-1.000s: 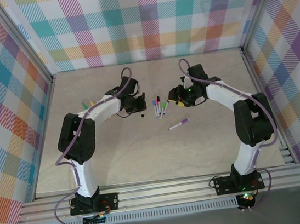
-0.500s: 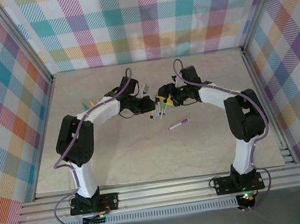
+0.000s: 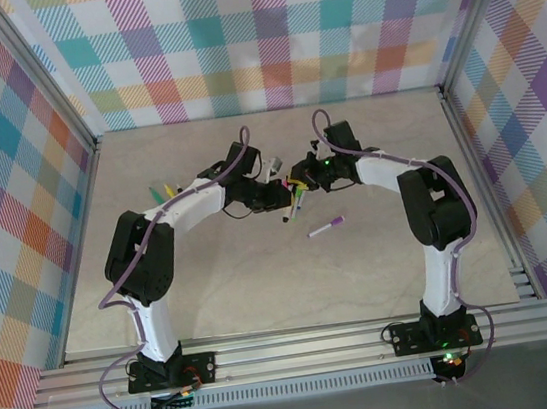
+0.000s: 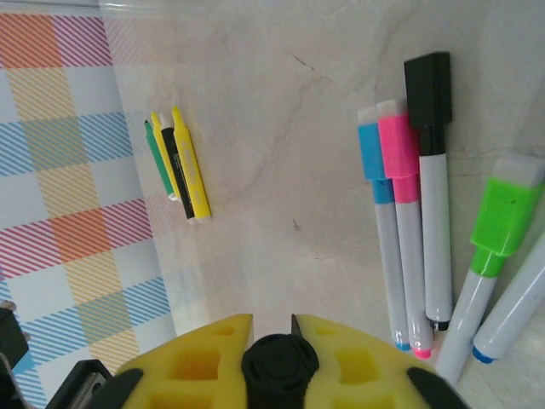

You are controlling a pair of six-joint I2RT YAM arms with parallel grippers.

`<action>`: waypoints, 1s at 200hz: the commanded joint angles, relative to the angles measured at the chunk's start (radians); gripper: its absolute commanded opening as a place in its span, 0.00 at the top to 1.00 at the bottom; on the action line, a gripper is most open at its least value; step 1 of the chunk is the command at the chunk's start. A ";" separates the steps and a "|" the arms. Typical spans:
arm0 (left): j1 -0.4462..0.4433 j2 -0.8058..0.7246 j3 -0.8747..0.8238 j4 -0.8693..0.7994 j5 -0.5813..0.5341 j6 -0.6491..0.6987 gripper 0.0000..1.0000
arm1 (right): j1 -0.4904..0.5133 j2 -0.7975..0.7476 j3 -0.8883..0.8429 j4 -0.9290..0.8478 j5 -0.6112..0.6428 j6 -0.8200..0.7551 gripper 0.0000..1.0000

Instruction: Open the pen caps

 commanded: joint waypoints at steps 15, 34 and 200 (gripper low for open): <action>-0.006 -0.031 0.004 -0.061 0.004 0.035 0.99 | 0.008 -0.015 0.005 0.013 -0.005 -0.016 1.00; -0.009 -0.028 -0.008 -0.050 -0.001 0.024 0.77 | 0.009 -0.027 -0.006 0.015 -0.002 -0.013 1.00; -0.094 -0.105 -0.145 -0.109 0.094 0.099 1.00 | -0.117 -0.001 0.191 -0.187 0.104 -0.070 1.00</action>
